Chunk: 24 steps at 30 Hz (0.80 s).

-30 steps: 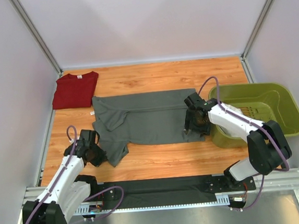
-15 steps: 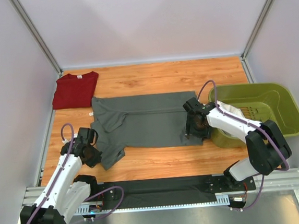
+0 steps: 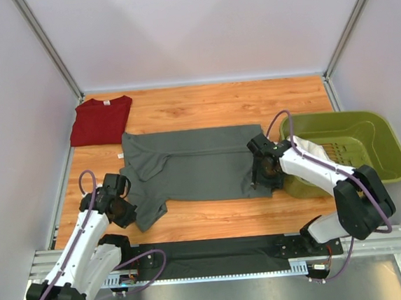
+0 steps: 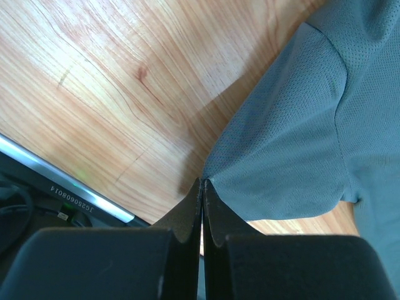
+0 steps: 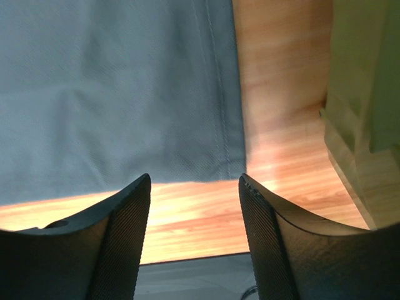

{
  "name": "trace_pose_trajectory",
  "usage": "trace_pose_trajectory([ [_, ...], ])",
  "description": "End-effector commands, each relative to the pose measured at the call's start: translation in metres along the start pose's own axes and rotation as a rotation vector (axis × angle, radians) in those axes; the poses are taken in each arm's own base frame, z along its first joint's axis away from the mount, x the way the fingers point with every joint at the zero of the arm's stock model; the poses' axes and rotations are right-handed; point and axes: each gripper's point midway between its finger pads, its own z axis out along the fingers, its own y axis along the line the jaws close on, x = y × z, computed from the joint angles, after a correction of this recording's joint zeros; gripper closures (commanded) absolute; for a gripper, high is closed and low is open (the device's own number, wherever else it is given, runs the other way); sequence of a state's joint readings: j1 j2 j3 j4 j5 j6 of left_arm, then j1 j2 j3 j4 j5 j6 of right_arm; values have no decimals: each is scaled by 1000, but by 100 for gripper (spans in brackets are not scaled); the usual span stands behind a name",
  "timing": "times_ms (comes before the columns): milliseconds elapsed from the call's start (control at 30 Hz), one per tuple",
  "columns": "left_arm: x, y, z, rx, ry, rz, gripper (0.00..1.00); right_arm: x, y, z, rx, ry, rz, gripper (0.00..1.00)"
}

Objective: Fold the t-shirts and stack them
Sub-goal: Fold the tshirt

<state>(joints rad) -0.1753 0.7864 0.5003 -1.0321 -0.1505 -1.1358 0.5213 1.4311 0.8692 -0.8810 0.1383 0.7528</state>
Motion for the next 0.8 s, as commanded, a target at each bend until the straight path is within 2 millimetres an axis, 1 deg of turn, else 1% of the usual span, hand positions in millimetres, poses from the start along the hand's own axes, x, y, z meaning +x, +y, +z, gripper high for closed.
trace_pose_trajectory([
  [0, 2, -2, -1, 9, 8, -14, 100, 6, -20, 1, 47, -29, 24, 42],
  [33, 1, -3, -1, 10, 8, -8, 100, 12, -21, 6, 38, -17, 12, 43],
  [67, 0, -4, -1, 11, 6, -5, 100, 11, -20, 9, 30, -26, -9, 43],
  [100, -1, -5, -2, 9, 6, 2, 100, 7, -16, 11, 7, -51, -18, 43],
  [200, -5, -6, -5, 7, -5, 23, 100, -2, -17, 14, 21, -97, -48, 42],
  [267, -7, -6, -6, 4, -16, 32, 100, -5, -19, 17, 25, -114, -62, 41],
  [367, -9, -7, -7, 13, -24, 33, 100, -10, -11, 22, -17, -150, -61, 41],
  [467, -9, -7, -7, 9, -26, 32, 100, -9, -14, 29, -3, -147, -63, 42],
  [567, -12, -6, -8, 7, -38, 31, 100, -8, -16, 30, 14, -142, -73, 43],
  [633, -15, -8, -11, 11, -53, 36, 100, -14, -14, 25, 14, -158, -67, 50],
  [667, -17, -9, -13, 13, -59, 39, 100, -15, -14, 21, 15, -163, -65, 57],
  [767, -23, -12, -18, 15, -76, 48, 100, -21, -12, 9, 4, -187, -46, 69],
])
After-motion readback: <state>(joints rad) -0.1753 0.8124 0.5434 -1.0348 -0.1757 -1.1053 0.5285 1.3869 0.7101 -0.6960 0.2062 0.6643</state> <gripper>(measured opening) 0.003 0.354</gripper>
